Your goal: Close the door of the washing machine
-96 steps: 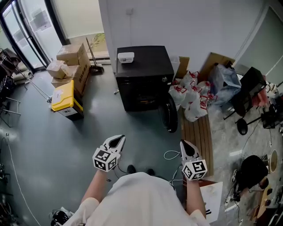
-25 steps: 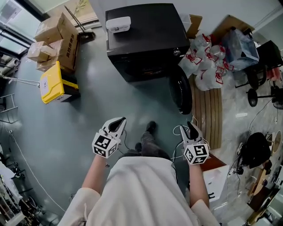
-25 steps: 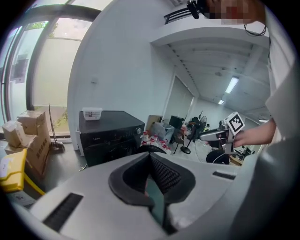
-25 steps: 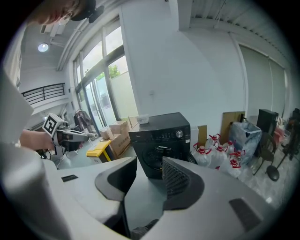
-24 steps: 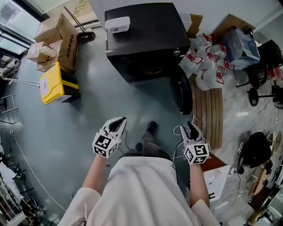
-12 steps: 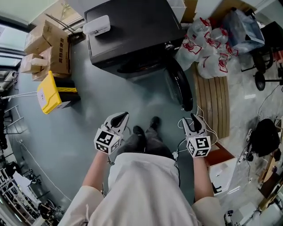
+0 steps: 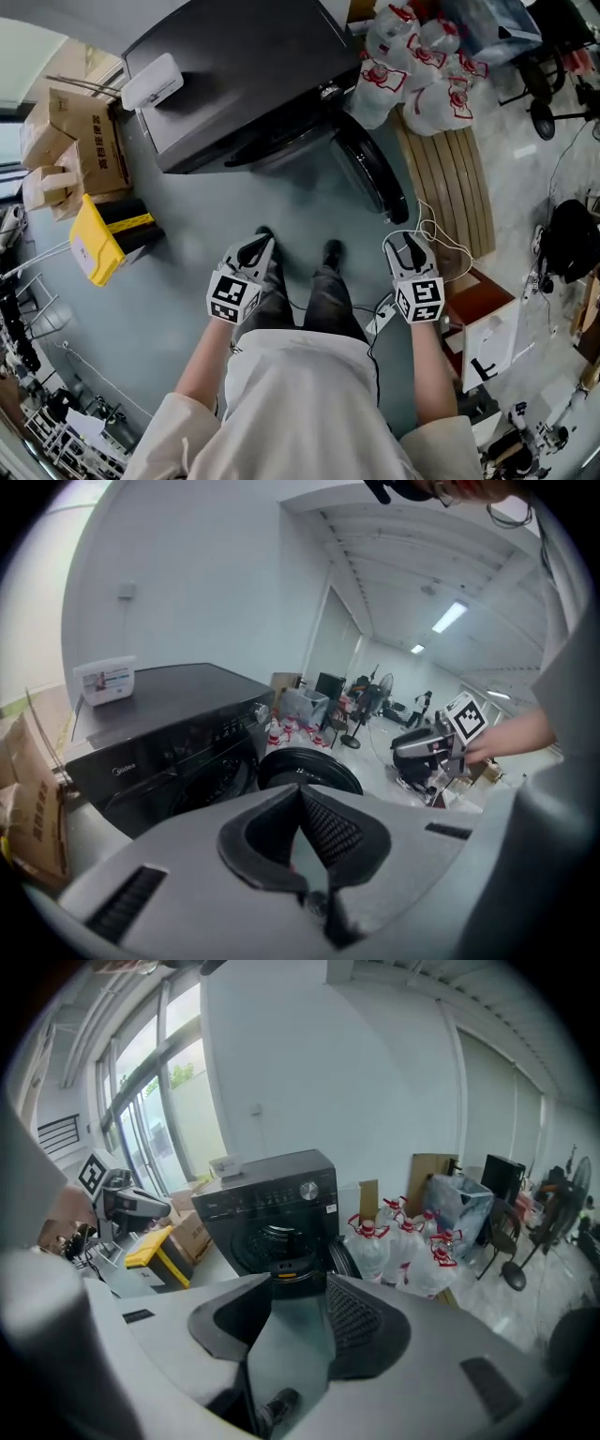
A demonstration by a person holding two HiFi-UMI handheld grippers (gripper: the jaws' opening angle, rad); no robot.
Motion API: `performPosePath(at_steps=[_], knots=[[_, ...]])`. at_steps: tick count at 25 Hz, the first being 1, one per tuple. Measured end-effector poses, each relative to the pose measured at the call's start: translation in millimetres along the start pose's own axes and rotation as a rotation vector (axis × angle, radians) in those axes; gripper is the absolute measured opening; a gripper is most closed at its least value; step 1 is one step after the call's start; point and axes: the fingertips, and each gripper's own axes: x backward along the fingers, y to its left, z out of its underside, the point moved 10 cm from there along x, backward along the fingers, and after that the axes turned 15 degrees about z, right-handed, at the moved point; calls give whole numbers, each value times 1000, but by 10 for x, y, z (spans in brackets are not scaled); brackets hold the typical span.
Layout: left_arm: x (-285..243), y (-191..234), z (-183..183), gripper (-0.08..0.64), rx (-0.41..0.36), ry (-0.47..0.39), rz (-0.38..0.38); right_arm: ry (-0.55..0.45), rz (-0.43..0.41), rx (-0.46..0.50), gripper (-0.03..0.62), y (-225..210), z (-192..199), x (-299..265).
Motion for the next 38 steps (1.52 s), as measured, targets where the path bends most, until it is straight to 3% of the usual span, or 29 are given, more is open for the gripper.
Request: performPosePath(at_steps=[4,9,14,20,25,29,34,38], knots=[[-215,335,77,8,-42,61,61,43,82,-52,198,45,235,-281],[-519,624,266,8,-58,122,156,114,173,-49,198,-54,624,-650],[-782,842,541,8,-55,165,183,203,231,0,212,-319,1023,-1050],[-1014,1035,978,8,-22,206,181,291,239,69,225,-641,1479,-1509],[-1211,1066,1288,8,19,226,181,348,213,150,246,-826,1793,-1827],[-1326,1041,1405,8,44,222,189,394,176,341,249,-814,1990,-1986],[-1429,1077,1528,8,41,220,177,382,96,422,245,-841,2091,-2098],[-1522,1049,1699,8,57,215,174,430,20,584,229,-895,2157,-2175]])
